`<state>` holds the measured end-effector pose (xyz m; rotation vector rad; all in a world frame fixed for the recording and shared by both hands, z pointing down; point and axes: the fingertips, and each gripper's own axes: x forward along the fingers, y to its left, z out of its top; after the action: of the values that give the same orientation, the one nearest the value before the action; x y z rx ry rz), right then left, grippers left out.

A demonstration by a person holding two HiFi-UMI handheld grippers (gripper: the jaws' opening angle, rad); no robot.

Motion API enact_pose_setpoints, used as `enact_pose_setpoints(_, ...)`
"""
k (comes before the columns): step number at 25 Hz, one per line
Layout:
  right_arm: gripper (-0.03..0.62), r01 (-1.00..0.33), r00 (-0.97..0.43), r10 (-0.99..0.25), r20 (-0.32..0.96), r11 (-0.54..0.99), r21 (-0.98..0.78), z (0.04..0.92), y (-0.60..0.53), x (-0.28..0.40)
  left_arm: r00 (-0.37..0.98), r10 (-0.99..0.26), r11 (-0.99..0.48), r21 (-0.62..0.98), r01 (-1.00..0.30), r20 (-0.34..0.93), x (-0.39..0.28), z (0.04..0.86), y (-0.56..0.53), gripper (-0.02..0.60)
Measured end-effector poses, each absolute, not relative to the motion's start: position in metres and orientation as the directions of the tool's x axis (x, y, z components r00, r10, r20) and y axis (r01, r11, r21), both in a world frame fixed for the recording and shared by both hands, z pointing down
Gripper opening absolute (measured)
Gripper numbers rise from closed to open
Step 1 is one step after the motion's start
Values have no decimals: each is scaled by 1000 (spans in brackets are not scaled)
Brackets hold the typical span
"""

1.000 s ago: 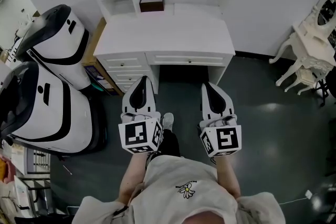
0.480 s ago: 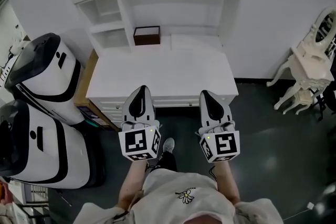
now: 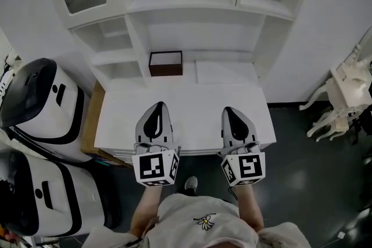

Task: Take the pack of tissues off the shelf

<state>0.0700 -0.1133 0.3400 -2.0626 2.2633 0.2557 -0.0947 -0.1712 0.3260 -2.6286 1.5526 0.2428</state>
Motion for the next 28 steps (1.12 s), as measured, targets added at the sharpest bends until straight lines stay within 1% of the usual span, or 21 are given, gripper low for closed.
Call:
enact_pose_setpoints(5, 2, -995, -80, -984, -159, 69, 76, 341, -160, 79, 474, -865, -483, 18, -875, -165, -88, 329, -217, -2)
enact_pose_setpoints(10, 2, -995, -83, -984, -157, 72, 75, 340, -186, 93, 462, -875, -470, 27, -882, -144, -78, 335, -240, -2)
enact_pose_setpoints(16, 2, -991, -126, -981, -150, 118, 65, 345, -208, 103, 423, -894, -431, 27, -902, -150, -68, 334, -252, -2)
enact_pose_setpoints(22, 3, -985, -168, -971, -172, 160, 57, 339, -220, 110, 386, -909, -393, 20, -919, -159, -64, 332, -259, -2)
enact_pose_setpoints(28, 3, -985, -173, -969, -175, 166, 51, 339, -225, 117, 363, -915, -369, 4, -929, -176, -61, 328, -262, -2)
